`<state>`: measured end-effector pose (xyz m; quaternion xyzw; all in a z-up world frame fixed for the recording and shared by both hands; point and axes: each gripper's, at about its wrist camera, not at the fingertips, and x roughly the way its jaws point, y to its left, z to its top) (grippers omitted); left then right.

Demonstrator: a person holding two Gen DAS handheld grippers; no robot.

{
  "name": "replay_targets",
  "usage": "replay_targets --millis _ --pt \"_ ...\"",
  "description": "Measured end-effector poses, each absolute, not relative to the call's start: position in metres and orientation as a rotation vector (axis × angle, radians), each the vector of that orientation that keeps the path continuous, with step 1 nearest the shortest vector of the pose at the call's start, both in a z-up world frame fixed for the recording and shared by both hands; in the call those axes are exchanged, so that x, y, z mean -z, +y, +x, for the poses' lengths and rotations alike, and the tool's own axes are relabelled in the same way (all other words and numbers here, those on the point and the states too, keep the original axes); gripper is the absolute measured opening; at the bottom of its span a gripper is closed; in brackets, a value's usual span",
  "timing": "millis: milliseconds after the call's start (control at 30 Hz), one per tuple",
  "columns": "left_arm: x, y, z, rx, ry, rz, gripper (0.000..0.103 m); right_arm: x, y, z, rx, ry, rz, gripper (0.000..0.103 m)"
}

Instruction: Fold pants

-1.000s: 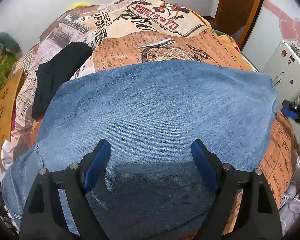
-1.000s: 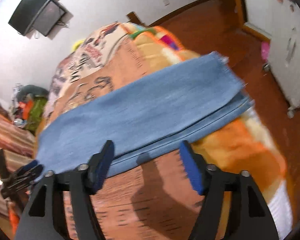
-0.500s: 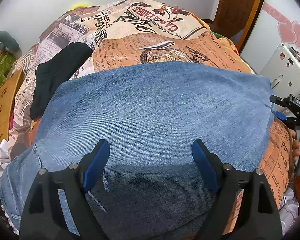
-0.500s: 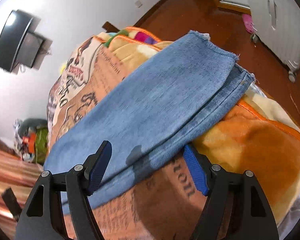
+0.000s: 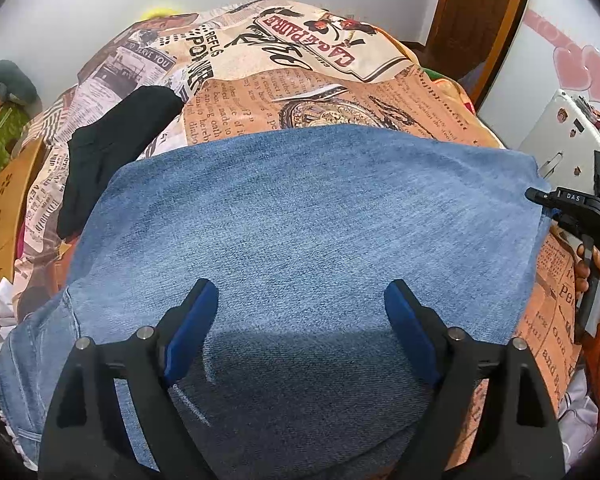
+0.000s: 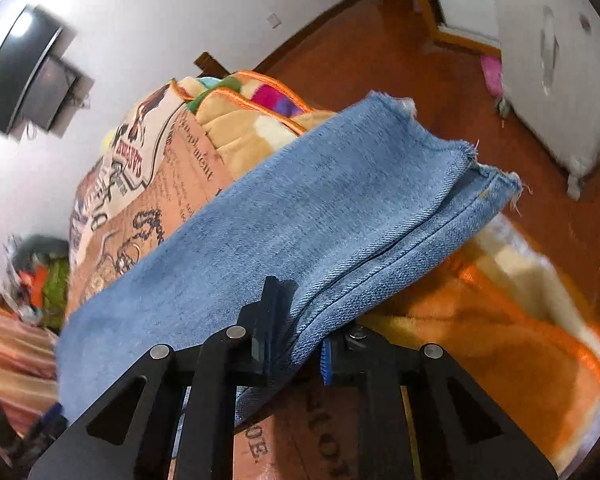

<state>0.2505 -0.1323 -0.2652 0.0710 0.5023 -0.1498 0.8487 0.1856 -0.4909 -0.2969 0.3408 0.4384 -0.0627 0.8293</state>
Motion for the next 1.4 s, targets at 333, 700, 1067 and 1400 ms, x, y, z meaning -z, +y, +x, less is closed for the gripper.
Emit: replay_targets --millis 333,700,1067,1400 --pt "0.229 -0.099 0.241 0.315 1.012 0.041 0.087 0.206 -0.470 0.178 0.053 0.758 0.529 0.008" --pt "0.185 -0.049 0.218 0.257 0.892 -0.014 0.087 0.112 -0.382 0.172 -0.189 0.592 0.373 0.008" --pt "0.184 -0.022 0.197 0.221 0.879 -0.038 0.087 0.150 -0.257 0.195 -0.441 0.746 0.216 0.008" --pt "0.193 -0.011 0.191 0.189 0.902 -0.046 0.087 0.219 -0.183 0.185 -0.525 0.954 -0.072 0.024"
